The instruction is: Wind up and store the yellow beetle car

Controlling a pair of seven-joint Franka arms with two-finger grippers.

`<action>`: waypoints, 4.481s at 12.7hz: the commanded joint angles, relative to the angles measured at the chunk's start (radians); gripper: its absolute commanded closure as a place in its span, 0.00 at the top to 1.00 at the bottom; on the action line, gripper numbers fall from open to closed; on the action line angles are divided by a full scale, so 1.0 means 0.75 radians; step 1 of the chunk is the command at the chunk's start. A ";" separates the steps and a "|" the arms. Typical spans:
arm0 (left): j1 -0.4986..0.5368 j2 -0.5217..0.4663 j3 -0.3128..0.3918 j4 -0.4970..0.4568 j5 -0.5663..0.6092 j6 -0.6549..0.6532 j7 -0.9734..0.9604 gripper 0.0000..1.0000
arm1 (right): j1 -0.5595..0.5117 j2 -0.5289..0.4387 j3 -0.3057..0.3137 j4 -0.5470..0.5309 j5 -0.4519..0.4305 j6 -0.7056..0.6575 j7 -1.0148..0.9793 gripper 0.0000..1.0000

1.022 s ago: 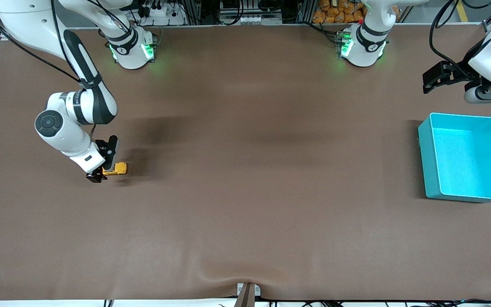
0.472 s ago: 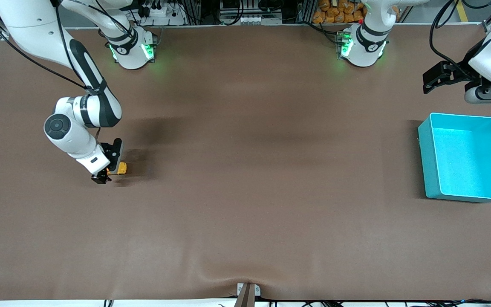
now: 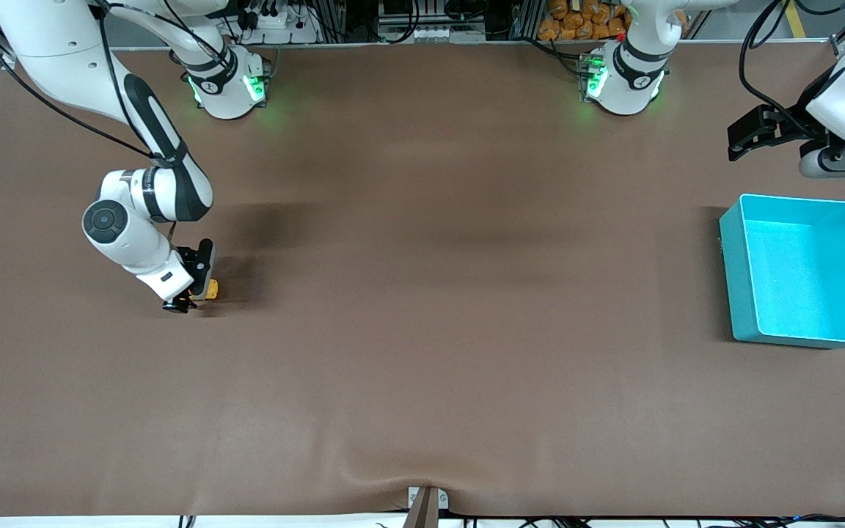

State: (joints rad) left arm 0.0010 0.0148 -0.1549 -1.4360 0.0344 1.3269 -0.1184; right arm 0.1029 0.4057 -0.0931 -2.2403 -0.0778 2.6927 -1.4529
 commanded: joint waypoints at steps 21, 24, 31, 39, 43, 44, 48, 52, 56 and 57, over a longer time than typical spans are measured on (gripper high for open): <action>0.003 -0.012 0.002 0.000 -0.007 -0.018 -0.010 1.00 | -0.023 0.003 -0.001 -0.075 -0.021 0.011 -0.053 0.35; 0.003 -0.012 0.002 0.000 -0.007 -0.016 -0.010 1.00 | -0.066 0.019 -0.001 -0.069 -0.019 0.014 -0.073 0.35; 0.003 -0.012 0.002 0.000 -0.007 -0.016 -0.008 1.00 | -0.123 0.058 0.001 -0.061 -0.019 0.038 -0.090 0.35; 0.007 -0.010 0.002 0.000 -0.007 -0.016 -0.006 1.00 | -0.229 0.132 0.003 -0.007 -0.013 0.067 -0.253 0.35; 0.005 -0.007 0.002 0.000 -0.007 -0.016 -0.008 1.00 | -0.280 0.171 0.005 0.025 -0.007 0.067 -0.333 0.35; 0.005 -0.007 0.002 0.000 -0.007 -0.016 -0.008 1.00 | -0.295 0.177 0.005 0.029 -0.007 0.067 -0.349 0.35; 0.007 -0.007 0.002 -0.002 -0.007 -0.016 -0.008 1.00 | -0.338 0.195 0.007 0.050 -0.005 0.065 -0.380 0.35; 0.005 -0.003 0.002 -0.004 -0.007 -0.008 -0.008 1.00 | -0.488 0.238 0.107 0.089 -0.005 0.057 -0.443 0.35; 0.007 -0.003 0.002 -0.004 -0.007 -0.006 -0.008 1.00 | -0.563 0.257 0.132 0.115 -0.005 0.048 -0.515 0.35; 0.007 -0.003 0.002 -0.004 -0.007 -0.004 -0.008 1.00 | -0.569 0.257 0.132 0.115 -0.005 0.048 -0.521 0.35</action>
State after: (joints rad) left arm 0.0017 0.0149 -0.1531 -1.4418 0.0345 1.3269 -0.1199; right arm -0.2741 0.4406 -0.0090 -2.1955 -0.0780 2.6946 -1.7955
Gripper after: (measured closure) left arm 0.000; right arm 0.555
